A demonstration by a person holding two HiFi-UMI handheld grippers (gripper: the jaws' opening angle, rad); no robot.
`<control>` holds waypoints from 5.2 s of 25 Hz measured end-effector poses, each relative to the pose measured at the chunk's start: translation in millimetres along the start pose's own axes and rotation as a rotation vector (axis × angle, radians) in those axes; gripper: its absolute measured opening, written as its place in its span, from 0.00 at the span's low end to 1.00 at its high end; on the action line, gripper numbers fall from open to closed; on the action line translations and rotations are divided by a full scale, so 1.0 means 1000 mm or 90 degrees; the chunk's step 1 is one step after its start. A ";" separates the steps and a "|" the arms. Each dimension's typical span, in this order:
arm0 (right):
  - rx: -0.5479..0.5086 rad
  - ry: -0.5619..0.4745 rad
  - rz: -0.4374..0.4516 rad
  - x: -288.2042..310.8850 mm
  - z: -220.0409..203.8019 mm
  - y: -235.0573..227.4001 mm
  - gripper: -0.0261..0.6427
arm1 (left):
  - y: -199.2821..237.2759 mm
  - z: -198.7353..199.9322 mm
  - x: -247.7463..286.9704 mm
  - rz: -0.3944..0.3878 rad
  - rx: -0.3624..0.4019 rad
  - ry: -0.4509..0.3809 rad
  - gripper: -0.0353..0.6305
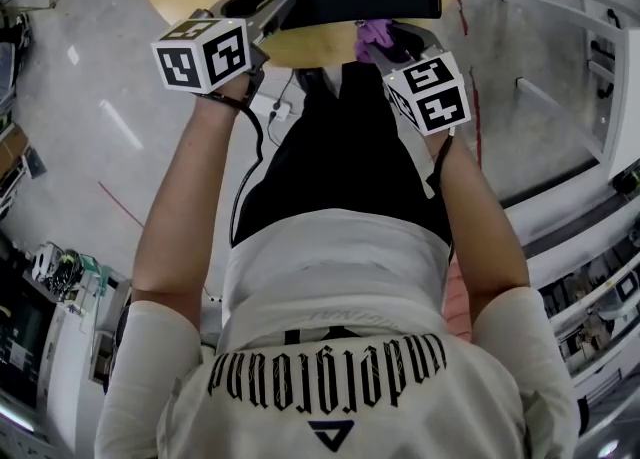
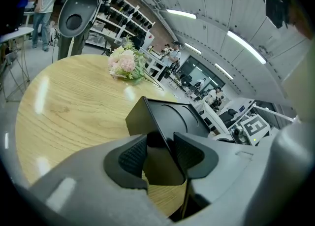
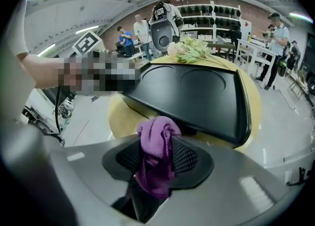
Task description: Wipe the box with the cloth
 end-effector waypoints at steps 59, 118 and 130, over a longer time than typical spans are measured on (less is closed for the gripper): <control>-0.511 0.034 0.200 0.001 0.068 -0.169 0.26 | -0.005 0.008 0.005 0.065 -0.033 0.047 0.32; -1.333 0.116 0.295 0.024 0.115 -0.165 0.26 | -0.011 0.003 0.013 0.106 -0.053 0.020 0.32; -0.993 0.013 0.071 -0.049 0.147 -0.145 0.26 | -0.034 0.029 -0.021 0.134 0.040 0.019 0.32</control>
Point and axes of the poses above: the fingertips, and each gripper's own axes: x forward along the fingers, y to its left, z out of its top, the point moved 7 cm from there along -x, backward along the fingers, and after that the axes turned 11 degrees about -z, right-handed, at the moved point
